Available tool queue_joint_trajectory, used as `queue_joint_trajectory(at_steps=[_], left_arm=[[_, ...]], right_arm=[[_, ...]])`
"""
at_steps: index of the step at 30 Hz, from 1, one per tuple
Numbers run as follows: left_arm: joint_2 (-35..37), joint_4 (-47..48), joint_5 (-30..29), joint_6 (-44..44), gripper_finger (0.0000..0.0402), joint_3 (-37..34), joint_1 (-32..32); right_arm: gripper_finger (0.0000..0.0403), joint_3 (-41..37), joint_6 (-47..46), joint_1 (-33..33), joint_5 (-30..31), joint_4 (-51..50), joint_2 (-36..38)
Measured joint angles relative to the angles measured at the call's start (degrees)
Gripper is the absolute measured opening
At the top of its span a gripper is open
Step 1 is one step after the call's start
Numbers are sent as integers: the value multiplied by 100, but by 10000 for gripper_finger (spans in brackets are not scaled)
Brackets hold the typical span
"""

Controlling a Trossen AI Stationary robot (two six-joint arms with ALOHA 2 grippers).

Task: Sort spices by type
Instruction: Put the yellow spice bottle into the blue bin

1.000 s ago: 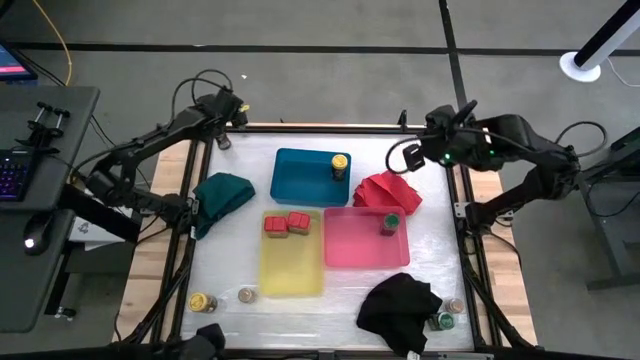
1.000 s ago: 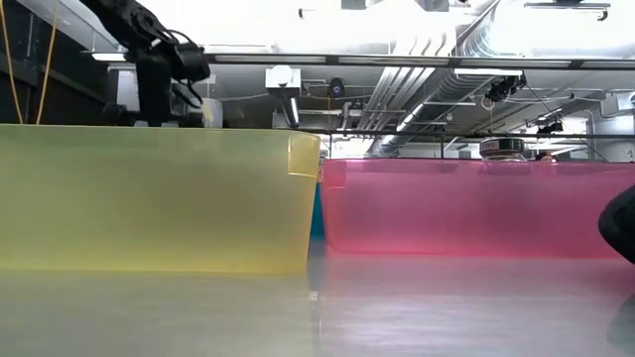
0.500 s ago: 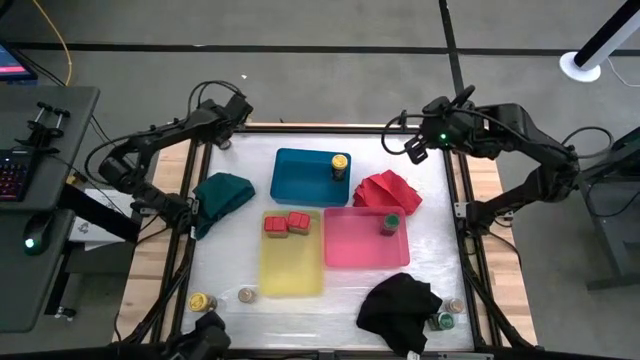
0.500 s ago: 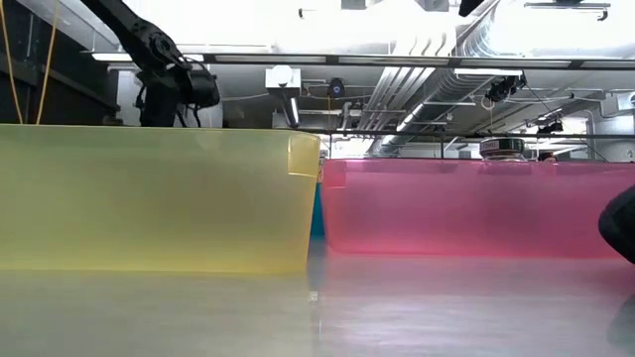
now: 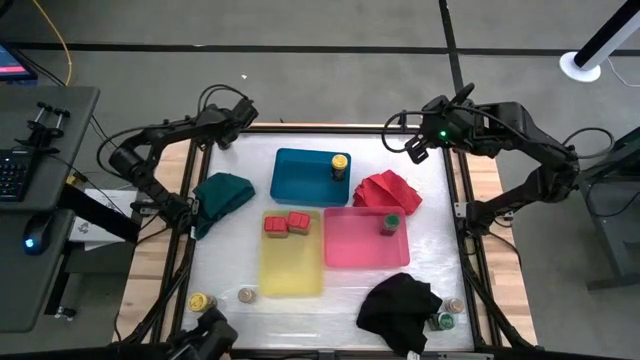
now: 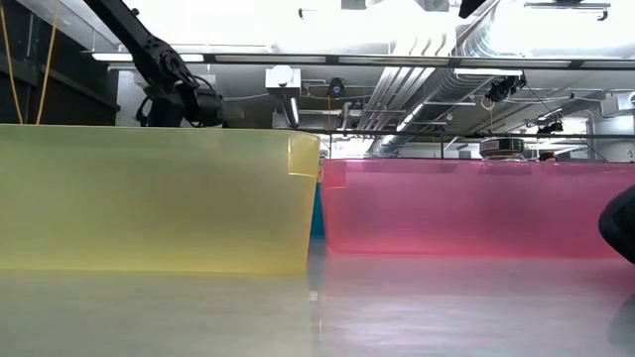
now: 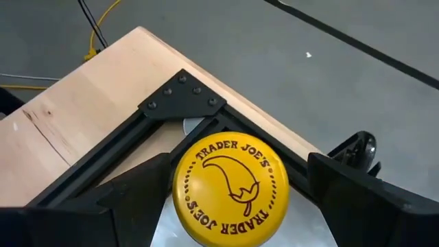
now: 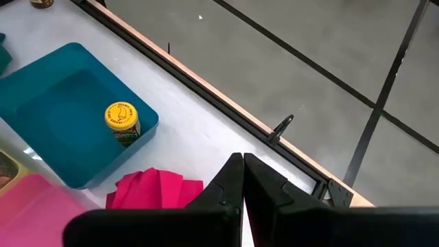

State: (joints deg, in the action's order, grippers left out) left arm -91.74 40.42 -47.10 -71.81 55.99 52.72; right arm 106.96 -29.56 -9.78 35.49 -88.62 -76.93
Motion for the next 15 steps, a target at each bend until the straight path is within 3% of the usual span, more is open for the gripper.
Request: queue_joint_trajectory(at_steps=[10, 15], left_arm=[[-217, -4, 152, -15, 323, 0, 14], [-217, -70, 150, -13, 283, 4, 27]], right_arm=[[0, 0, -145, 0, -21, -2, 0], [0, 0, -149, 0, -128, -2, 0]])
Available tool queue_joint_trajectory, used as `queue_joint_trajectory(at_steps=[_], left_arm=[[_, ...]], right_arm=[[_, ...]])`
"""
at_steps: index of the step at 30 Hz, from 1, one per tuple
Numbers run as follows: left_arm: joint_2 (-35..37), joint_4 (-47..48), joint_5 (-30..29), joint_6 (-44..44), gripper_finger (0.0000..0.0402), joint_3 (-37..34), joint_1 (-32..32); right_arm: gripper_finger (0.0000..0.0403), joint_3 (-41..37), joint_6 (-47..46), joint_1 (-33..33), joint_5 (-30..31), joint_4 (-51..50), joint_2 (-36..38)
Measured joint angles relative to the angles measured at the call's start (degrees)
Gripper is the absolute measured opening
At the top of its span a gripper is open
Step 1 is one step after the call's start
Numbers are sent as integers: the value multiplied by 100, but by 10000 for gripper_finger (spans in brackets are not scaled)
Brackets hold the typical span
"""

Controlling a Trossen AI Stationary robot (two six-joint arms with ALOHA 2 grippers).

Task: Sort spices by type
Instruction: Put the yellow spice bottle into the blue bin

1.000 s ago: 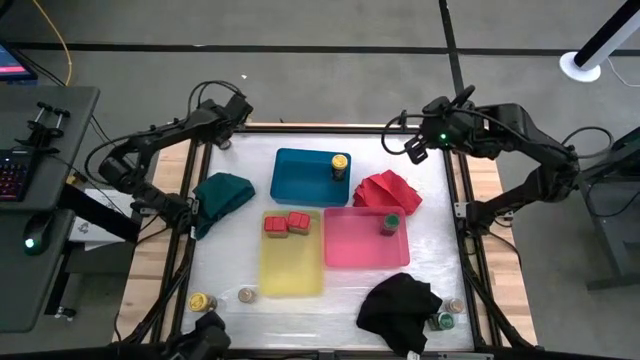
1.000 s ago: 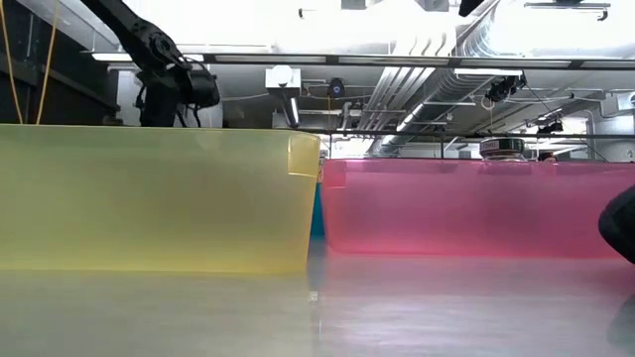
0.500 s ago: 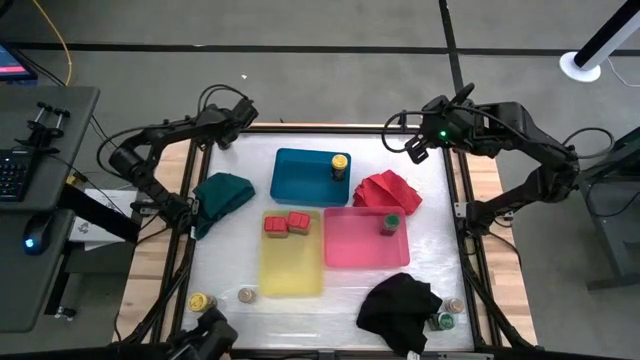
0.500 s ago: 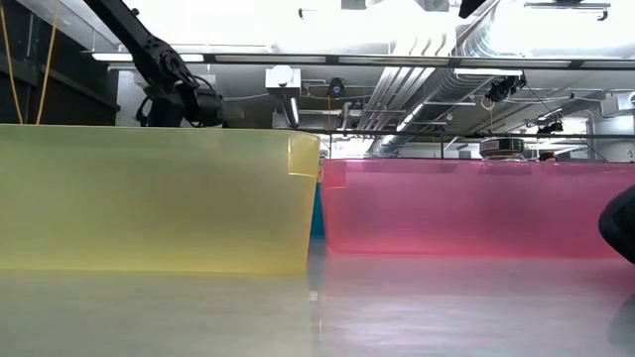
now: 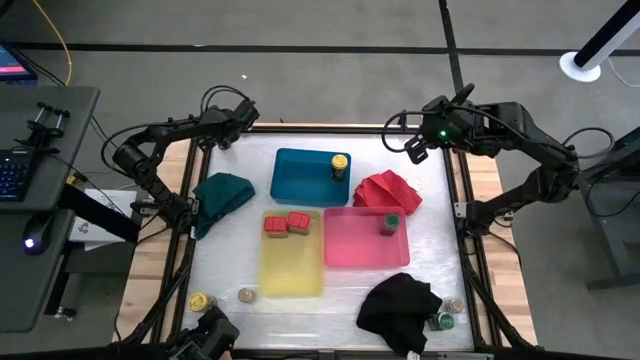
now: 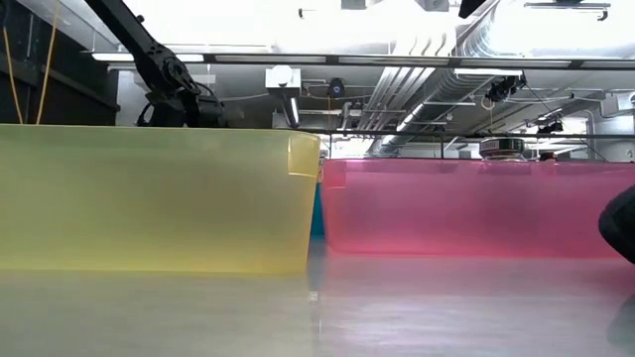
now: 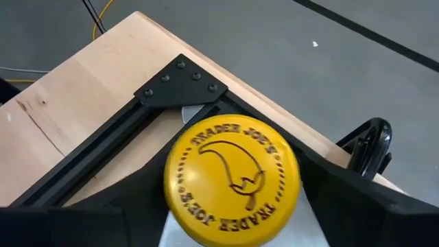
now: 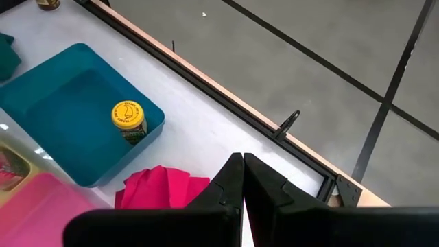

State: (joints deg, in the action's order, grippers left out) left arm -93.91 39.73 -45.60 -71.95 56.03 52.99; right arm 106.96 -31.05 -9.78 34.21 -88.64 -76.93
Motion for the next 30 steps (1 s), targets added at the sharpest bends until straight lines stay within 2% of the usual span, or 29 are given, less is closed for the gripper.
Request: queue_joint_trajectory(at_steps=[5, 6, 13, 18, 21, 23, 26, 30], left_arm=[[4, -45, 38, 1, 194, 4, 24], [5, -49, 52, 3, 188, 4, 24], [135, -48, 265, 18, 188, 3, 26], [617, -468, 400, 94, 188, -2, 18], [967, -1289, 663, 626, 188, -4, -88], [1194, -2042, 980, 1305, 188, -4, -252], [1430, -3179, 1712, 2569, 188, -2, -695], [1593, -3980, 2746, 3531, 188, 54, -1624]], right_arm=[[0, 0, 0, 0, -23, 0, 0], [0, 0, 0, 0, -21, 0, 0], [0, 0, 0, 0, -21, -2, 0], [0, 0, 21, 0, -21, -2, 0], [0, 0, 70, 0, -21, -2, 0], [0, 0, 137, 0, -21, 0, 0], [0, 0, 146, 0, -21, 2, 0], [0, 0, 150, 0, -19, 7, 0]])
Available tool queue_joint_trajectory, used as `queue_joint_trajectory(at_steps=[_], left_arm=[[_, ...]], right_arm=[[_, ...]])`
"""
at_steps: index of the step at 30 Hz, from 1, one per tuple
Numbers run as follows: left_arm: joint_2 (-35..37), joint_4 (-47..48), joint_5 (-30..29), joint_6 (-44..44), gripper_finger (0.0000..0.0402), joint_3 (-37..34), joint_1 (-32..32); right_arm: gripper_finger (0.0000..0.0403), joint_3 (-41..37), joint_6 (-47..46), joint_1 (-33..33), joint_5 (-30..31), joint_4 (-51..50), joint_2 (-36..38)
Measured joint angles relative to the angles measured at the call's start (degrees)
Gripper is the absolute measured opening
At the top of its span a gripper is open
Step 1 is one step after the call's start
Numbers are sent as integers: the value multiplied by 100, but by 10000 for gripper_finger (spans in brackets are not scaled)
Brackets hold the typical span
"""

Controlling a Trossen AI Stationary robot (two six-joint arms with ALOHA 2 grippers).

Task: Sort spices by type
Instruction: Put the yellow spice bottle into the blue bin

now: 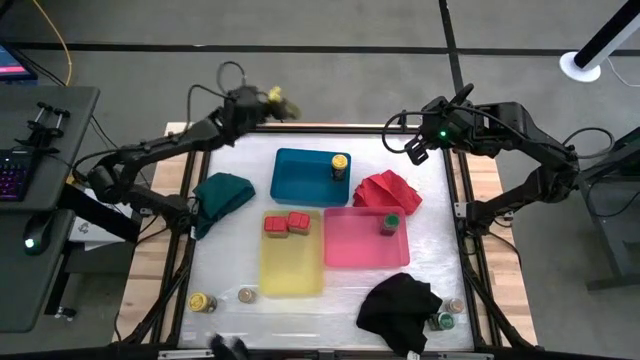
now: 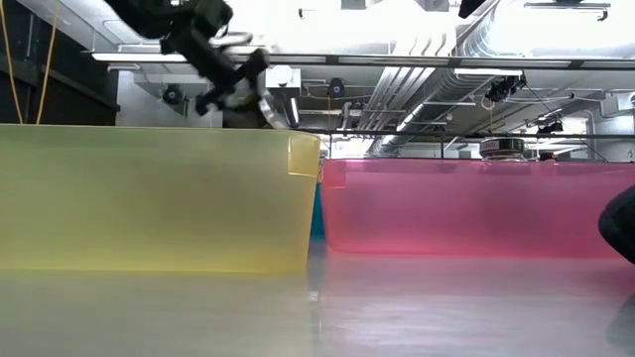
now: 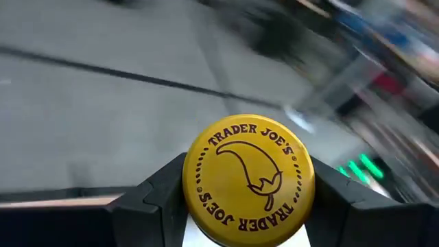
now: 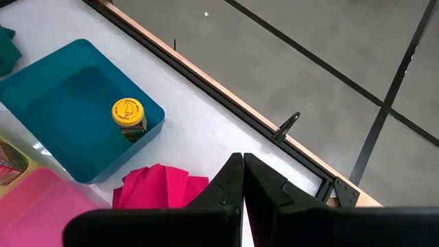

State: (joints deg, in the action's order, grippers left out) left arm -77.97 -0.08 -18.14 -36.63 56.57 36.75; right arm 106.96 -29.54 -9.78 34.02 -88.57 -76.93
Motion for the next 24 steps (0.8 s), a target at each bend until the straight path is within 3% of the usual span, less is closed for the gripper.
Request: queue_joint_trajectory(at_steps=[6, 10, 17, 24], left_arm=[[-125, 1166, 866, 1805, 188, 491, -1666], [-326, 1816, 591, 2971, 188, 696, -2364], [-976, 1382, 720, 3903, 189, 700, -2377], [-1762, 1078, 1104, 4226, 202, 698, -2091]], right_arm=[[0, 0, -4, 0, 0, 4, 0], [0, 0, -45, 0, -2, 6, 0], [0, 0, -166, 0, -1, 9, 0], [0, 0, -172, 0, -134, 9, 0]])
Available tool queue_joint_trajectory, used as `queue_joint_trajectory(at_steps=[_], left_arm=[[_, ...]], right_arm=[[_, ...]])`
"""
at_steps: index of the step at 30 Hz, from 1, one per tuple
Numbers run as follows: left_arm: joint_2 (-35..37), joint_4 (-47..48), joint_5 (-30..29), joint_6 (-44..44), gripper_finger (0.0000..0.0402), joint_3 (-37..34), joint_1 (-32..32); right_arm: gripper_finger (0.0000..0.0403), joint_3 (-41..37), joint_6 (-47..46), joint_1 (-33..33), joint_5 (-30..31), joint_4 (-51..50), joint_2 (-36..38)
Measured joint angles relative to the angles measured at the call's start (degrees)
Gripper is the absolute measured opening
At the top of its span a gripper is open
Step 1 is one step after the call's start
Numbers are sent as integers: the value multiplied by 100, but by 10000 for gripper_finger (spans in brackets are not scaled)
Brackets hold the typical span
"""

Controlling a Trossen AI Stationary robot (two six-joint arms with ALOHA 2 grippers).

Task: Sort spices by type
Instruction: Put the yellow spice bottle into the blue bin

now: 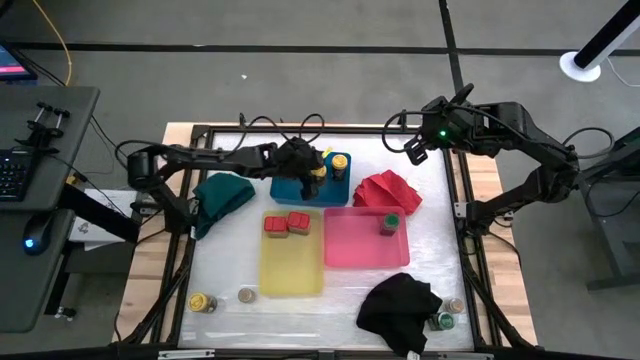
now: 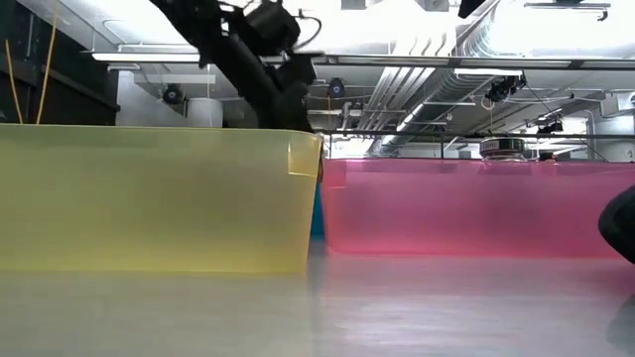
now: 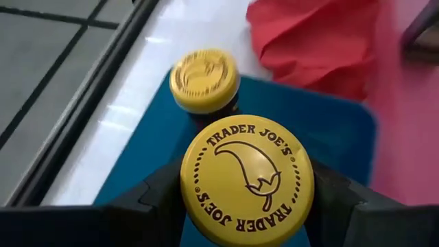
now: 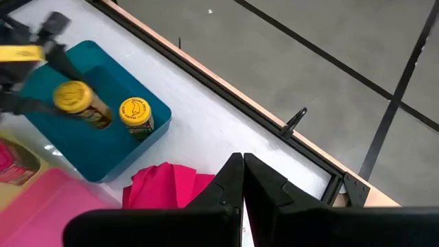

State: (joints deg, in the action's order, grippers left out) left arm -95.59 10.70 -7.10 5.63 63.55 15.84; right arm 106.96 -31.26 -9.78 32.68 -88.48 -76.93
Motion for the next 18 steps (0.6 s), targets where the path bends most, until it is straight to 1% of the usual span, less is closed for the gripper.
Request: queue_joint_trajectory(at_steps=[5, 10, 14, 18], left_arm=[[-363, -402, 41, 233, 204, 0, 235], [-676, -579, 276, 259, 205, 0, 403], [-782, -720, 300, 260, 208, 4, 420], [-798, -813, 306, 353, 221, 4, 417]], right_arm=[[0, 0, 0, 2, -89, 0, 0], [0, 0, 0, 0, -125, 1, 0], [0, 0, 0, 0, -128, 2, 0], [0, 0, 0, 0, -126, 0, 0]])
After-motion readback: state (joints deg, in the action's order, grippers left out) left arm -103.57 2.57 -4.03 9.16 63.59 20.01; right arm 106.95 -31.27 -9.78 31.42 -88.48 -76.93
